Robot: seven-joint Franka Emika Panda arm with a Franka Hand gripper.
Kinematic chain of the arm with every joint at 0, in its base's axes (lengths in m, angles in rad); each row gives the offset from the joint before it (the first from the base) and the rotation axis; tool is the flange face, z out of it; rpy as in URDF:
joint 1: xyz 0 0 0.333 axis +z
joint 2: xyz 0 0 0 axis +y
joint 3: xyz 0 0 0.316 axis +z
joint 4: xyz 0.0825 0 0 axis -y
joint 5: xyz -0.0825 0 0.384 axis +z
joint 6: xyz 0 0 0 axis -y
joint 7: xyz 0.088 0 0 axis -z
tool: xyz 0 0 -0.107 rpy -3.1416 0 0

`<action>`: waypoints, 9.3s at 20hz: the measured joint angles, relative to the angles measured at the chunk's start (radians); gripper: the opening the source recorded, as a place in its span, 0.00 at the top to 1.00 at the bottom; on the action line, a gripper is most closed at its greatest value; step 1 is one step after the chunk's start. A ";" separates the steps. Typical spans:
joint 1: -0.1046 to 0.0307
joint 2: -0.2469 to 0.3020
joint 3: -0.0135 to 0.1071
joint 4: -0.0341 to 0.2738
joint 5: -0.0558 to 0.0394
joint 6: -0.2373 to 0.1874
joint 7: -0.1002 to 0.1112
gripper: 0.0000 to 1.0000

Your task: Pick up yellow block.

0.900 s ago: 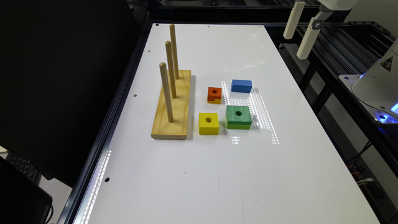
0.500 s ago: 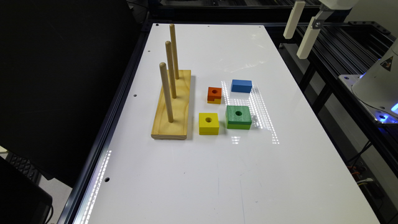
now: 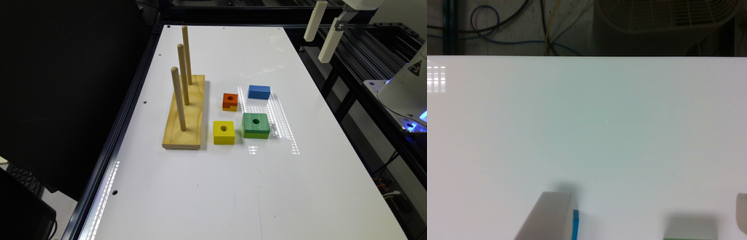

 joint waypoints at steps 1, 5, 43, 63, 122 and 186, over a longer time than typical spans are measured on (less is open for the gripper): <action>0.000 0.000 0.000 0.001 0.0000 0.000 0.000 0.00; 0.001 0.000 0.002 0.003 0.0000 0.001 0.000 0.00; -0.035 0.248 0.006 0.200 -0.0036 0.058 -0.015 0.00; -0.044 0.340 0.022 0.294 -0.0063 0.059 -0.014 0.00; -0.042 0.570 0.142 0.538 -0.0086 0.059 0.103 0.00; -0.032 0.788 0.169 0.616 -0.0603 0.197 0.170 0.00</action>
